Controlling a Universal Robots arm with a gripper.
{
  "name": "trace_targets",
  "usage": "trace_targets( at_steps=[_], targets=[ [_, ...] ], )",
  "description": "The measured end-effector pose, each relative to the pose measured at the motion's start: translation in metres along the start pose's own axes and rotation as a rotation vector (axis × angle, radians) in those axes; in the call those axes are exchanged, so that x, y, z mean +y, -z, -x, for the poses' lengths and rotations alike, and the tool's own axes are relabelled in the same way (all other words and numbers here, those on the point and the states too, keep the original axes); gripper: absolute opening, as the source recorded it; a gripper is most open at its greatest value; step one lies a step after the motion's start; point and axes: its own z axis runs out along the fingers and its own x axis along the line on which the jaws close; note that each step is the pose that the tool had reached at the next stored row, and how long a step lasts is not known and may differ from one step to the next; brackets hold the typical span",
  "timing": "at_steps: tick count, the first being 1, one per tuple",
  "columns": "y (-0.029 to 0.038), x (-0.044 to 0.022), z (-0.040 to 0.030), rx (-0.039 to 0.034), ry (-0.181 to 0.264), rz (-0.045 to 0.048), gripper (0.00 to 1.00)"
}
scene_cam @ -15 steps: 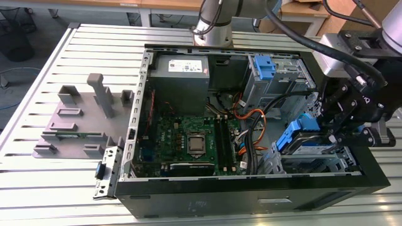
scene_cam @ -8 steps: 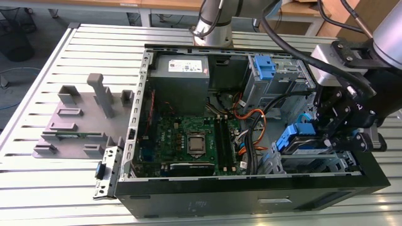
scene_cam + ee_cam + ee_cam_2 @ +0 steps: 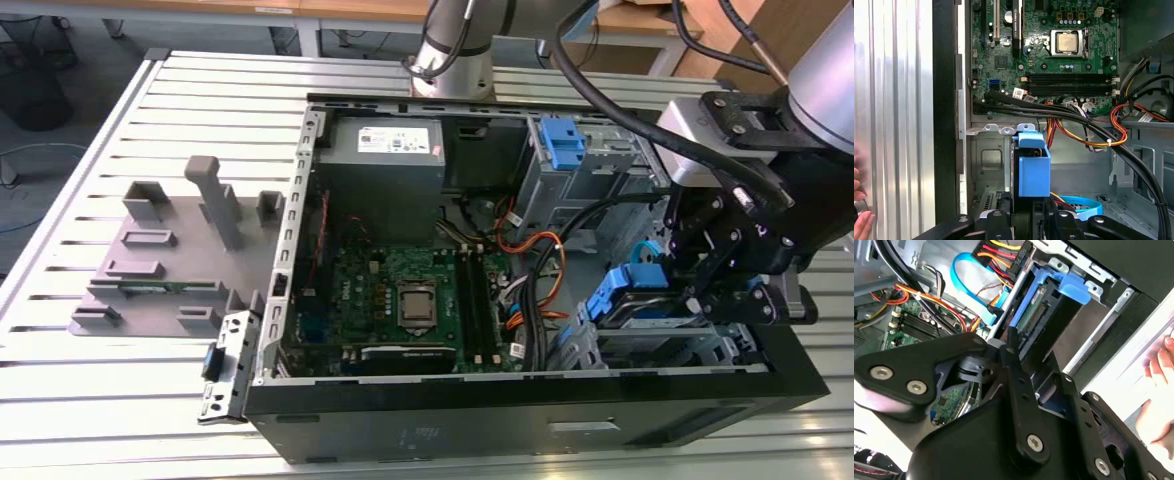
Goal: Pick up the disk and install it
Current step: 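Insert the disk into the insertion slot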
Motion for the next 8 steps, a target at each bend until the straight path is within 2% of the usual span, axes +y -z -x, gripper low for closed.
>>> trace_targets(
  at_steps=[1, 2, 8],
  targets=[
    [0.0, 0.0, 0.0, 0.0, 0.0, 0.0, 0.36],
    [0.0, 0.0, 0.0, 0.0001, 0.0, 0.0001, 0.42],
    [-0.0002, 0.0, 0.0, 0.0, 0.0, 0.0, 0.42]
  ],
)
